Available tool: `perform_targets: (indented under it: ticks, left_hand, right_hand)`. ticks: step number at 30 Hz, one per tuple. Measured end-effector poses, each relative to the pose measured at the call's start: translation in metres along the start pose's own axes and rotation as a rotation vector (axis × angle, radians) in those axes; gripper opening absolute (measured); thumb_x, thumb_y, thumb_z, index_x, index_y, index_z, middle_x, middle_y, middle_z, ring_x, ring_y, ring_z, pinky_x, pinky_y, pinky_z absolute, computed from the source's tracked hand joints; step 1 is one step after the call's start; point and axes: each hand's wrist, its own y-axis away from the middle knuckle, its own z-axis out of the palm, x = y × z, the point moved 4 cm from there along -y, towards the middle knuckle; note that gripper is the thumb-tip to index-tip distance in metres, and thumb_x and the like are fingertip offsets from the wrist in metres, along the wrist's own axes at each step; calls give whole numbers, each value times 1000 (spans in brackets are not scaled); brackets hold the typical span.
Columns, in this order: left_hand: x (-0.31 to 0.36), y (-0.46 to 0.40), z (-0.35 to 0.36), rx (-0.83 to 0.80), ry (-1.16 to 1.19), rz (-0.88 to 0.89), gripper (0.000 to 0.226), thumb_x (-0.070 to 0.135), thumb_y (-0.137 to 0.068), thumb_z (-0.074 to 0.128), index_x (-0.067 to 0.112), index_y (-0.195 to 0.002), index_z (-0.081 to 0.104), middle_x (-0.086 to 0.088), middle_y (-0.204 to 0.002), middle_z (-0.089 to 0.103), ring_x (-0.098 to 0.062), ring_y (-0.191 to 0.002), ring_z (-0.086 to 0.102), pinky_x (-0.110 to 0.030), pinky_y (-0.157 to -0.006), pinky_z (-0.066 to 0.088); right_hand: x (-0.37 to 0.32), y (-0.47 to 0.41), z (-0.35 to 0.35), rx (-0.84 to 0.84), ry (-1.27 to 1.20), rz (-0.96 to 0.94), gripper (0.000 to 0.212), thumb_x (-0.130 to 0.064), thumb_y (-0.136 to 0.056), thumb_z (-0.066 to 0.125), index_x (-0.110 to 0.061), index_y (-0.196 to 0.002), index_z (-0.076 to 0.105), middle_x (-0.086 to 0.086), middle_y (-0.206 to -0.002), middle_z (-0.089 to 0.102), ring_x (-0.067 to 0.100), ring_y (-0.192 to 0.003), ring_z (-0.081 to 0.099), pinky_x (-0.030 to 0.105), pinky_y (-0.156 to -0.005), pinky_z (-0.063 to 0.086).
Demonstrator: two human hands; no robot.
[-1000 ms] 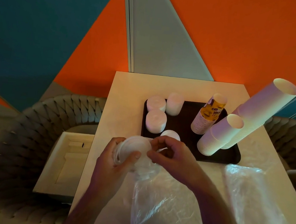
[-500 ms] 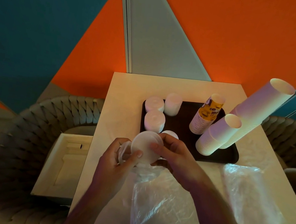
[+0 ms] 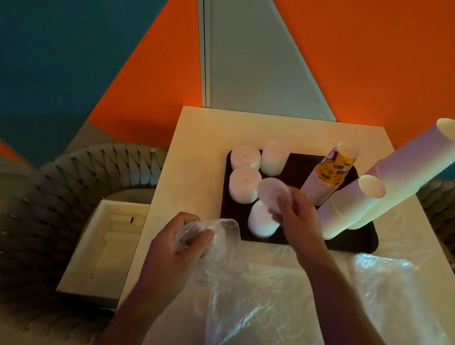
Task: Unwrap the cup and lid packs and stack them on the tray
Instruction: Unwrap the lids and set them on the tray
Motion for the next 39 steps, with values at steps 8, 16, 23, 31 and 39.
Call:
perform_targets:
  ticks: [8, 16, 23, 31, 39]
  left_hand:
    - [-1, 2, -1, 14, -9, -17, 12, 24, -92, 71, 19, -86, 63, 3, -77, 69, -15, -71, 67, -25, -61, 55]
    - [-1, 2, 0, 18, -16, -29, 12, 26, -91, 72, 20, -87, 62, 3, -80, 69, -16, -74, 69, -28, -65, 57]
    - [1, 0, 4, 2, -15, -29, 7, 20, -92, 68, 20, -87, 63, 2, -79, 70, -17, -74, 69, -28, -64, 58]
    - [-5, -1, 8, -9, -32, -67, 7, 21, -92, 68, 18, -87, 63, 1, -80, 70, -16, -75, 69, -22, -64, 57]
    - [-8, -3, 7, -14, -23, -82, 18, 33, -90, 72, 17, -88, 64, -4, -80, 70, -21, -74, 69, -38, -69, 60]
  right_hand:
    - [39, -26, 14, 6, 770, -400, 32, -8, -100, 58, -12, -131, 65, 8, -130, 66, 23, -120, 62, 33, -98, 54]
    - [67, -13, 17, -93, 966, -256, 46, -27, -91, 73, -19, -135, 63, 5, -144, 57, 31, -134, 49, 45, -104, 48]
    - [66, -14, 10, -2, 1154, -258, 43, -26, -73, 89, -18, -113, 75, 4, -121, 70, 32, -109, 61, 46, -81, 52]
    - [54, -56, -8, 3, 1203, -158, 55, -26, -97, 63, -25, -150, 45, -1, -153, 45, 30, -131, 46, 46, -103, 45]
    - [46, -88, -2, -125, 1242, -158, 74, -17, -91, 65, -27, -156, 30, -4, -159, 35, 31, -134, 37, 49, -107, 38]
